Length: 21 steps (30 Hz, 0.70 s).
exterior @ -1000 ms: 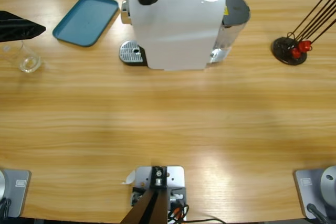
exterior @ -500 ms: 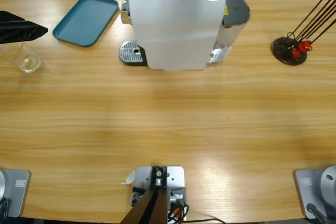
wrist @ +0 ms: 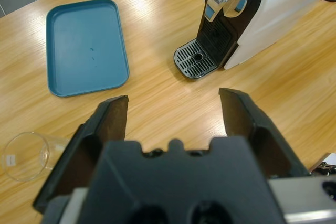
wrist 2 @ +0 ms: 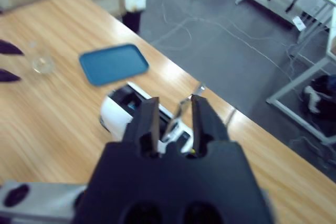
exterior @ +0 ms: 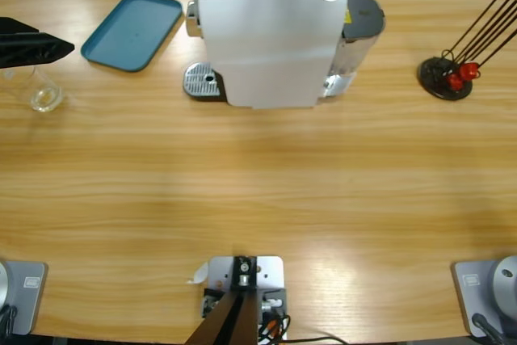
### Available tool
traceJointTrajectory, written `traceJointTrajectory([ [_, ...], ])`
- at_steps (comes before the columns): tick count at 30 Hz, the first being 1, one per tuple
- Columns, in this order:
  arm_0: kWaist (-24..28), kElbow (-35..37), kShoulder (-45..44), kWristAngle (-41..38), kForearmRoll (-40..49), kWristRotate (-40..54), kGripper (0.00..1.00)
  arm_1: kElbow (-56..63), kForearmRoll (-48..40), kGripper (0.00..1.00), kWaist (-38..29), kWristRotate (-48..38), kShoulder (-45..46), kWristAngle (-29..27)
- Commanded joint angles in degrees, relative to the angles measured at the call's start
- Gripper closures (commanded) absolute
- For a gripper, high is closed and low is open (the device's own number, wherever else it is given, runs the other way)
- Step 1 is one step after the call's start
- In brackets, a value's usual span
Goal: Pour coffee
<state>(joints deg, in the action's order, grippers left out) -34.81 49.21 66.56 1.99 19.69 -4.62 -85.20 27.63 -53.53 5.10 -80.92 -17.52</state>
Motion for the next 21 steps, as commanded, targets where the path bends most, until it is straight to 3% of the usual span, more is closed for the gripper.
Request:
traceJointTrajectory([
  [1, -0.35, -2.07, 0.23, -0.76, -0.01, 0.48, 0.262, 4.94, -1.31, 1.000, 8.29, 0.18, 4.57, 12.63],
  [3, -0.35, -2.02, 0.43, -0.76, -0.01, 0.48, 0.262, 6.66, -1.14, 1.000, 10.01, -0.42, 5.15, 12.44],
  [10, -0.35, -2.02, 1.11, -0.85, -0.25, 0.48, 0.262, 21.55, -12.41, 1.000, 8.27, -0.70, 4.94, 1.61],
  [16, -0.43, -2.02, 1.30, -0.85, -0.18, 0.47, 0.262, 22.01, -15.24, 1.000, -3.19, 2.41, -3.67, -21.86],
  [21, -0.43, -1.95, 1.69, -0.85, -0.18, 0.47, 0.262, 13.78, -15.15, 1.000, -11.35, 11.25, -9.12, -31.56],
])
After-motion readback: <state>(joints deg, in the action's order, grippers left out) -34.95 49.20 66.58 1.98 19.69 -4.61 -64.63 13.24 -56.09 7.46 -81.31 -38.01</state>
